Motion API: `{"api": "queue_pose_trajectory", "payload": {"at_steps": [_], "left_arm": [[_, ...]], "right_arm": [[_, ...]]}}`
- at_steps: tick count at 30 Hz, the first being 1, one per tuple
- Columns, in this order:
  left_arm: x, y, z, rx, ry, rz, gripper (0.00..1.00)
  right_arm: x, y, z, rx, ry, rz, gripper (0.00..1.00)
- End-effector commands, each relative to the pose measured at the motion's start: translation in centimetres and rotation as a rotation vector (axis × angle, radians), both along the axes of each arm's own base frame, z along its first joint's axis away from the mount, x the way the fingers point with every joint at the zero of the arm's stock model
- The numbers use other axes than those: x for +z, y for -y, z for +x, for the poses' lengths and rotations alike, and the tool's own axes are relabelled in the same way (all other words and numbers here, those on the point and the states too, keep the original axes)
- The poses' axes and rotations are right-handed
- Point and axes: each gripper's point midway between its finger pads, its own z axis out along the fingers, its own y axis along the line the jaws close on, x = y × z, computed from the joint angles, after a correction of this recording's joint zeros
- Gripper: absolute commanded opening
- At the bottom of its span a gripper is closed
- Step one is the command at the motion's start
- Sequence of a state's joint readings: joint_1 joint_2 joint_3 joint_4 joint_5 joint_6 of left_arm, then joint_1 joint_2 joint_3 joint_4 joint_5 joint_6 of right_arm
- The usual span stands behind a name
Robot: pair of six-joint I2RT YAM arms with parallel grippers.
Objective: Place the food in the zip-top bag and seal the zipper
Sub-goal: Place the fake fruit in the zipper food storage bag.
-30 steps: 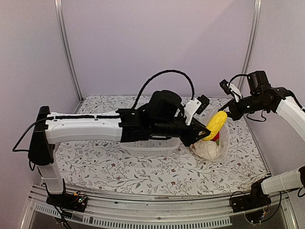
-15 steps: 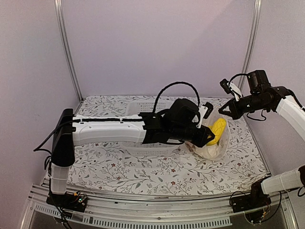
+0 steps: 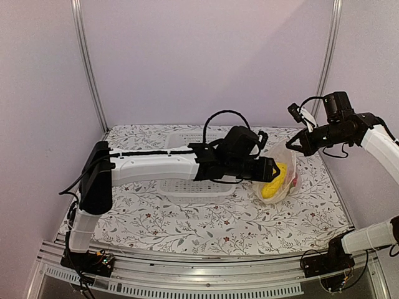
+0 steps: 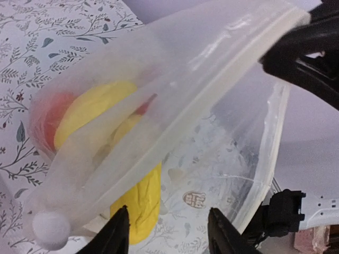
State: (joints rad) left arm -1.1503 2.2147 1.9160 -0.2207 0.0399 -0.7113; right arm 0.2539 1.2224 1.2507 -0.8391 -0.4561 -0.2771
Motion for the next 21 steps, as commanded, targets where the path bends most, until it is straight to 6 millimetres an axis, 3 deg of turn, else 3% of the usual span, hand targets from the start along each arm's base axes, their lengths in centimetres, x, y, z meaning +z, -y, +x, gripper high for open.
{"api": "queue_pose_trajectory", "payload": {"at_steps": [1,6,11,17,21], "left_arm": [[3.9,1.6,-0.6,-0.046,0.064,-0.119,0.67],[7.5,0.6,-1.6,-0.057,0.2,-0.129,0.72],[9.4,-1.2,-6.3,-0.28,0.478,-0.14,0.71],[4.8,-1.9,-11.2,-0.629,0.671,0.097,0.7],[1.1,-1.0,-11.8,-0.714,0.774,0.295,0.73]], "right_arm": [[0.7,-0.1,0.1,-0.003,0.018,0.023,0.01],[1.0,0.0,0.2,-0.009,0.021,0.022,0.01],[1.2,0.0,-0.2,0.011,0.034,0.009,0.01],[1.3,-0.3,-1.5,0.067,0.04,0.018,0.01],[0.9,-0.6,-2.1,0.088,0.027,0.03,0.01]]}}
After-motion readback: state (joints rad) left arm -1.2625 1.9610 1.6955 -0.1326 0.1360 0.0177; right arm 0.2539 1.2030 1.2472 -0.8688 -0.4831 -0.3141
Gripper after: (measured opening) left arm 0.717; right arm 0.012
